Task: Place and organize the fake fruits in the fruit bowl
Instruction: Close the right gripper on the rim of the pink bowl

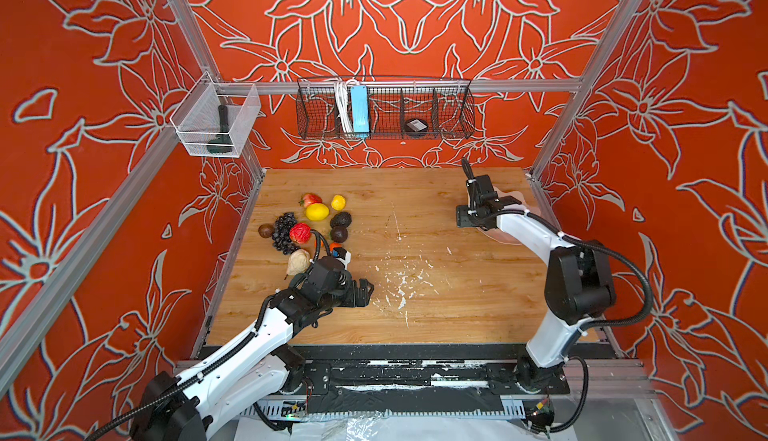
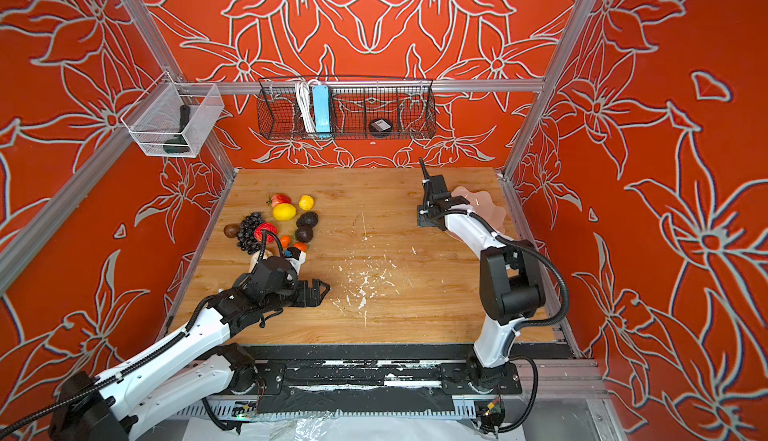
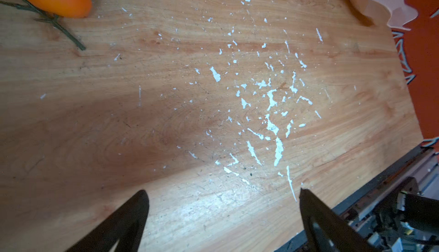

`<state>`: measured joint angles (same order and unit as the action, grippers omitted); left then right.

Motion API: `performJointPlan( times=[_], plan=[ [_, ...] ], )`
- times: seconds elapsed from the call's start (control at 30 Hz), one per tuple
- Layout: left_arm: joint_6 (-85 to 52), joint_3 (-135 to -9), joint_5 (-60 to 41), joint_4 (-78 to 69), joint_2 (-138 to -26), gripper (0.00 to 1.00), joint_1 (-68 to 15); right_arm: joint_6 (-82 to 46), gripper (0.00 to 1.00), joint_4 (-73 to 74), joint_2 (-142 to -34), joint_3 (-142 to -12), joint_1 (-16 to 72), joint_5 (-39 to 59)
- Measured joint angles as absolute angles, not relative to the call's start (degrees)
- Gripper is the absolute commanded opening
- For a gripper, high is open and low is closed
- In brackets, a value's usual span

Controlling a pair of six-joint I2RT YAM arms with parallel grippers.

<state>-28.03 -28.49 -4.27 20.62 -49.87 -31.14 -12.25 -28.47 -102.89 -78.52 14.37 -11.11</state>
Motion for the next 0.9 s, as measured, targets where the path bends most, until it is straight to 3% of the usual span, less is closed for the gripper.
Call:
performJointPlan(
  times=[0.17,0.37,0.53,0.9],
  plan=[
    [-27.0,-26.6,-2.1,20.4,-44.8,0.98,-31.1,-11.0,0.48,-31.5,-108.8,-84.2,14.4,-15.1],
    [-26.8,-25.0,0.4,20.3,-36.5,0.98,-31.1,-9.8,0.40,-34.0,-112.3,-86.6,14.5,-17.8],
    [-26.8,-24.3,1.0,20.3,-35.3,0.99,-31.1,-8.6,0.26,-35.3,-114.1,-88.7,15.1,-19.8],
    [-26.8,-24.3,0.9,20.0,-39.8,0.99,-31.1,-6.3,0.19,-36.5,-117.1,-91.5,15.8,-22.5]
  ],
)
